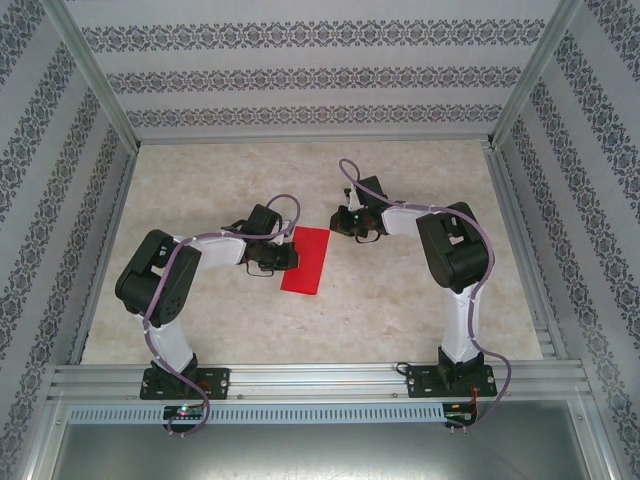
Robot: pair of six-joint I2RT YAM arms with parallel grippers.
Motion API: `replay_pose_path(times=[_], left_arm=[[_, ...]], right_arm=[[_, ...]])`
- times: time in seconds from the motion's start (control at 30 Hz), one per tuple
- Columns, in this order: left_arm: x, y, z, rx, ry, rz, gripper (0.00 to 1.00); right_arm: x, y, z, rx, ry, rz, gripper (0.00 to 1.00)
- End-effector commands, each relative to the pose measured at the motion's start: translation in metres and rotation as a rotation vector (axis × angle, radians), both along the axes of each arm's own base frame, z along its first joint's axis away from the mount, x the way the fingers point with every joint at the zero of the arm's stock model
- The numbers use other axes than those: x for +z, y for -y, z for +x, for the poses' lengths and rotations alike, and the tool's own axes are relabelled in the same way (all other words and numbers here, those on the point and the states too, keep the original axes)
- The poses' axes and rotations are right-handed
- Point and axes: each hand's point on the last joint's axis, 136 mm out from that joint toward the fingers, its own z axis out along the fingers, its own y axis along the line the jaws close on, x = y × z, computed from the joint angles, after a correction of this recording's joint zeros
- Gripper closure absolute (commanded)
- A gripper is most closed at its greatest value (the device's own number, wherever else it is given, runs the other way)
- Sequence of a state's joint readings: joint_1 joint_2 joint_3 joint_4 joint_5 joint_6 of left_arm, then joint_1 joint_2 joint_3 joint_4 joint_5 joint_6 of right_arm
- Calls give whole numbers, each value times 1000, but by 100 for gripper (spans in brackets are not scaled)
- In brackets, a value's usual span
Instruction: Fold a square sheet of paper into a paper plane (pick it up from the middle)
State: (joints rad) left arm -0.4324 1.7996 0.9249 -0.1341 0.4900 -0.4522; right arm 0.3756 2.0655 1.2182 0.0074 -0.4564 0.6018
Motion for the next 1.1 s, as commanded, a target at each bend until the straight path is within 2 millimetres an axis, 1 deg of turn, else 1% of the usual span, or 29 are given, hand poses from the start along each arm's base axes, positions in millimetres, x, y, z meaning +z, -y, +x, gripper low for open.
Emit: replay_pose_path(times=[0.0, 0.13, 0.17, 0.23, 0.3, 0.4, 0.47, 0.53, 0.63, 0.7, 0.8, 0.93, 1.07], left_arm=[[-50, -49, -55, 22, -233, 216, 91], [-47, -46, -54, 21, -233, 201, 90], [-47, -46, -54, 22, -234, 199, 90], [-46, -45, -54, 24, -232, 193, 90], [-44, -44, -54, 24, -231, 189, 91], [-39, -41, -52, 28, -226, 169, 90], [-35, -38, -51, 27, -224, 152, 90], [-31, -35, -49, 27, -220, 137, 90], [-28, -32, -47, 30, -216, 119, 90], [-26, -30, -46, 33, -215, 108, 90], [-23, -28, -43, 37, -208, 96, 90], [-18, -26, -41, 34, -202, 84, 89], [-18, -26, -42, 33, -205, 83, 89]], right_arm=[[-1, 21, 9, -57, 43, -66, 100], [26, 15, 2, -52, 83, -39, 100], [31, 10, -2, -41, 88, -24, 100], [37, -5, -17, -5, 74, 4, 100], [38, -20, -33, 20, 59, 29, 100], [32, -32, -56, 32, 21, 41, 100], [29, -38, -67, 36, 4, 46, 100], [29, -48, -77, 55, -10, 71, 100], [28, -58, -87, 82, -21, 75, 100], [25, -59, -91, 85, -30, 73, 100], [14, -58, -98, 94, -58, 54, 100], [-1, -51, -103, 95, -81, 15, 99], [-9, -41, -106, 94, -90, -37, 98]])
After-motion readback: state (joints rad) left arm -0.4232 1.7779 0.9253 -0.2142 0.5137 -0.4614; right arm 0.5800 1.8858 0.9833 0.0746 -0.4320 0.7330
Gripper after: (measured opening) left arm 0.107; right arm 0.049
